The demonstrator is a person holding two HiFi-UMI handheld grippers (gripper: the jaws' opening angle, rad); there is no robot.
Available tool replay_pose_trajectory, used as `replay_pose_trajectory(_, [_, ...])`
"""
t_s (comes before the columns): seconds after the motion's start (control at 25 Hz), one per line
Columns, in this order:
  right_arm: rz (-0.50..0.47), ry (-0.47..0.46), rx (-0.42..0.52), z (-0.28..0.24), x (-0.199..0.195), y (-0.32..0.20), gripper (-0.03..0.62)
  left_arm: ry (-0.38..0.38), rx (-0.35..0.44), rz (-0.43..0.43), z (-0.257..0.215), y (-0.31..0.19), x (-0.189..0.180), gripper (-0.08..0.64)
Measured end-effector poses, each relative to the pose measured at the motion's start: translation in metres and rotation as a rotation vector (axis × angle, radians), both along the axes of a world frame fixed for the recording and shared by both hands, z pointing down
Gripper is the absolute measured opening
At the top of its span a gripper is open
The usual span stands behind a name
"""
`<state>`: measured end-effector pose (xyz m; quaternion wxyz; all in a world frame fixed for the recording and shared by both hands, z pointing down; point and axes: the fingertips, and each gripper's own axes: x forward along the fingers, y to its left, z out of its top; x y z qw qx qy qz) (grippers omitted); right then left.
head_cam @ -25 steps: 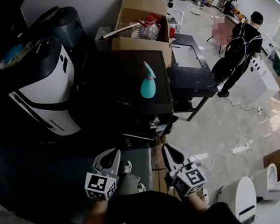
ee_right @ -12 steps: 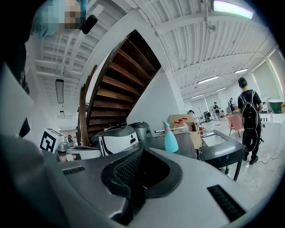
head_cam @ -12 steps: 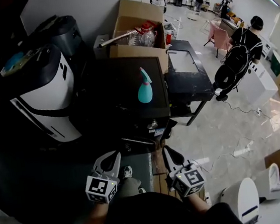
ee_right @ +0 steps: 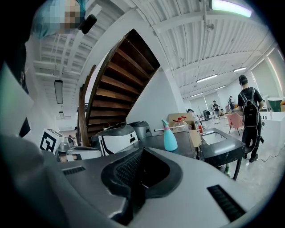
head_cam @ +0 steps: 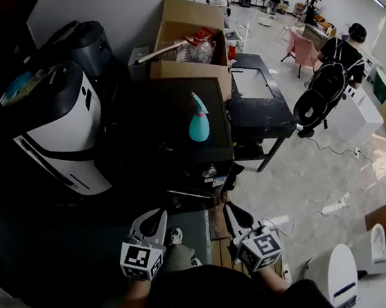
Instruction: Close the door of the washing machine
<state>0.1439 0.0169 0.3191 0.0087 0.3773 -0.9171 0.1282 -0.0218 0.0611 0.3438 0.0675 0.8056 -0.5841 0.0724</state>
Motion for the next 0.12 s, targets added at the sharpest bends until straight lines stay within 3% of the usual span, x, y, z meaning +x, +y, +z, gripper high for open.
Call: replay_pose_trajectory(0.12, [-0.003,0.005,-0.007,0.002,0.0004,-0.0007,-0.002,0.011,-0.011,-0.009,0.0032,-0.0002,-0.0001,0.009])
